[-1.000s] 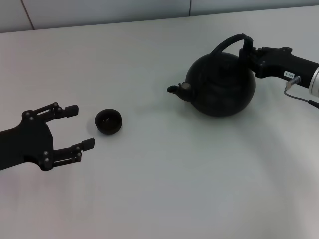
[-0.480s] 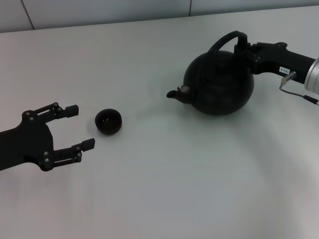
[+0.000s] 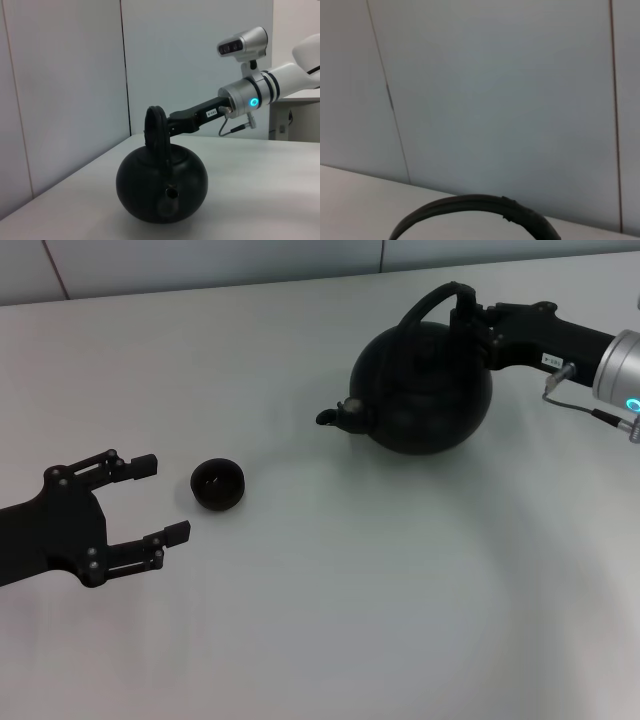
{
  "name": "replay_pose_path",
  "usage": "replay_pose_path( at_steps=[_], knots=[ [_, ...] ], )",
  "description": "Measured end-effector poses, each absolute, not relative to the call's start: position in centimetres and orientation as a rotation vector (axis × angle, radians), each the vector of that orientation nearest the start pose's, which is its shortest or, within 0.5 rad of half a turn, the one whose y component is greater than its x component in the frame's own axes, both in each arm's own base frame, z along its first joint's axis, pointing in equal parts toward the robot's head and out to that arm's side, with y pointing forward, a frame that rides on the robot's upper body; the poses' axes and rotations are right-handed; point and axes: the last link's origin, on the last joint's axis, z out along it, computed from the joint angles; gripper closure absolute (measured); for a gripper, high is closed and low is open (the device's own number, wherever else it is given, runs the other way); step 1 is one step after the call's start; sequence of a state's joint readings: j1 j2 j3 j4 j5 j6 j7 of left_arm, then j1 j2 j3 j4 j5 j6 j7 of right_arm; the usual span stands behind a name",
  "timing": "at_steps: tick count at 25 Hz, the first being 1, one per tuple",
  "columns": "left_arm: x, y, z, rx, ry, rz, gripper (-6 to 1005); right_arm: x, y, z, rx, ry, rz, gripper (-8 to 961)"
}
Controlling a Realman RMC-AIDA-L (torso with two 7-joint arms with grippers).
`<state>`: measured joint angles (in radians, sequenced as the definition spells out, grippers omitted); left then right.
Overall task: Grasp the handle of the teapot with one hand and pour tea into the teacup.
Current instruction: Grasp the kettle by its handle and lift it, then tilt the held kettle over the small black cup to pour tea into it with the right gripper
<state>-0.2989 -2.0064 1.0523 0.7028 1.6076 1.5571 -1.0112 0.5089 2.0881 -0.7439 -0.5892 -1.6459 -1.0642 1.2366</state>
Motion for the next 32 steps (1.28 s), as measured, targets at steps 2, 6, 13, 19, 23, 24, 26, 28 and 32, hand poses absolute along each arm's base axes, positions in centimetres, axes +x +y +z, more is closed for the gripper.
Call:
replay_pose_path(
  at_steps=[2, 6, 13, 19, 23, 24, 26, 28, 32],
  knots=[
    [-28.6, 28.3, 0.9, -2.695, -0.178, -0.727, 200, 28.8, 38.6, 1.6, -2.191, 0.665, 0.654, 822],
    [-28.7, 28.3, 0.9, -2.695, -0.181, -0.727, 200, 27.9, 39.3, 1.5, -2.204, 0.637, 0.661, 822],
    [-28.7, 28.2, 0.8, -2.697, -0.182, -0.728, 200, 25.7, 40.6, 0.6, -2.271, 0.558, 0.633, 821],
    [-28.6, 28.2, 0.8, -2.697, -0.182, -0.730, 200, 24.4, 41.5, -0.5, -2.319, 0.499, 0.562, 822],
    [-28.6, 28.2, 0.8, -2.696, -0.183, -0.730, 200, 23.5, 42.1, -1.0, -2.339, 0.461, 0.531, 822],
    [-28.6, 28.2, 0.8, -2.696, -0.183, -0.730, 200, 23.2, 42.2, -1.1, -2.346, 0.449, 0.526, 821],
    [-28.7, 28.2, 0.8, -2.693, -0.184, -0.729, 200, 22.8, 42.4, -1.3, -2.356, 0.431, 0.518, 821],
    [-28.7, 28.2, 0.8, -2.693, -0.184, -0.729, 200, 22.3, 42.6, -1.4, -2.366, 0.412, 0.513, 821],
    [-28.7, 28.2, 0.8, -2.696, -0.184, -0.726, 200, 21.5, 43.0, -1.7, -2.381, 0.384, 0.503, 821]
  ],
)
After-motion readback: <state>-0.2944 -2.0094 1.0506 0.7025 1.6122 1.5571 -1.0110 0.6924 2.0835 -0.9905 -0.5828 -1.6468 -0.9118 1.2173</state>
